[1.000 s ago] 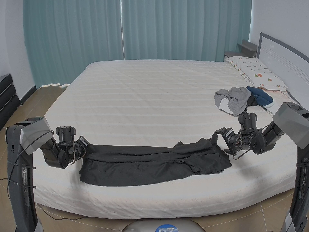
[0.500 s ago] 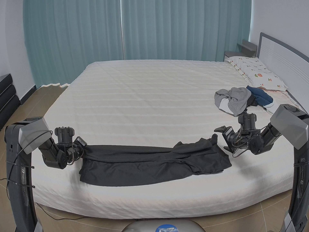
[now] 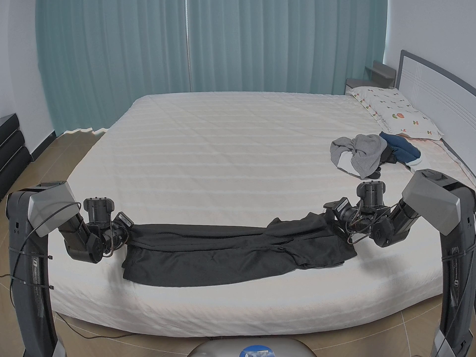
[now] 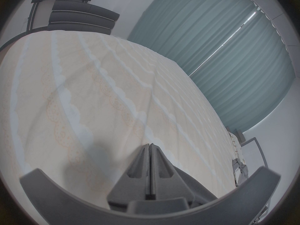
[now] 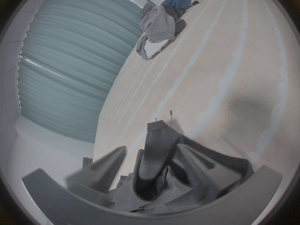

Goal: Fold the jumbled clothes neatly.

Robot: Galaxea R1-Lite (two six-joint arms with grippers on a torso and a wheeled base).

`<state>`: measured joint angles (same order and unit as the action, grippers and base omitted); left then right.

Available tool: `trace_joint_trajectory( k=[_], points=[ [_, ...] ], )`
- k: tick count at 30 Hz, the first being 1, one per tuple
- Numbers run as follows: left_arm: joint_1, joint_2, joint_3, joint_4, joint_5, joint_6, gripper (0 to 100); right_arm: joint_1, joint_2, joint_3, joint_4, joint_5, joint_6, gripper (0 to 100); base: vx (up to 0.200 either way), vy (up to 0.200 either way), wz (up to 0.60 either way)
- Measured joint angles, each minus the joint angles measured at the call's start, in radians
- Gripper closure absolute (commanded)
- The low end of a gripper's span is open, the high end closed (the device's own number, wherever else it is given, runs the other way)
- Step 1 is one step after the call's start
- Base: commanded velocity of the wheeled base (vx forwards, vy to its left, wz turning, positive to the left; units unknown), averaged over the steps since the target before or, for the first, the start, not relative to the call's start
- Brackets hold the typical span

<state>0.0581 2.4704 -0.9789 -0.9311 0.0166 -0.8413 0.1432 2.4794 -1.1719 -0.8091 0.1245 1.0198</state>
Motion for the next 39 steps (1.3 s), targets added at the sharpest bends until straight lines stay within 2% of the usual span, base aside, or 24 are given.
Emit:
trace_joint_trajectory(
  k=[15,22,27,28,39],
  points=[
    [0.0,0.004,0.002,0.0,0.0,0.002,100,-0.023,0.045,-0.056,-0.04,-0.017,0.01,100,0.0,0.0,0.0],
    [0.0,0.004,0.002,-0.001,0.0,0.003,100,-0.023,0.077,-0.105,-0.041,-0.083,0.011,100,0.0,0.0,0.0],
    [-0.001,0.004,0.004,0.0,0.001,0.002,100,-0.02,0.095,-0.119,-0.043,-0.088,0.01,100,0.0,0.0,0.0],
    [-0.001,0.004,0.006,0.0,0.001,0.001,0,-0.02,0.098,-0.12,-0.044,-0.088,0.01,0,0.0,0.0,0.0],
    [-0.001,-0.018,0.037,-0.004,-0.014,-0.001,0,-0.034,0.059,-0.033,-0.114,-0.085,0.008,0,0.0,0.0,0.0]
  ],
)
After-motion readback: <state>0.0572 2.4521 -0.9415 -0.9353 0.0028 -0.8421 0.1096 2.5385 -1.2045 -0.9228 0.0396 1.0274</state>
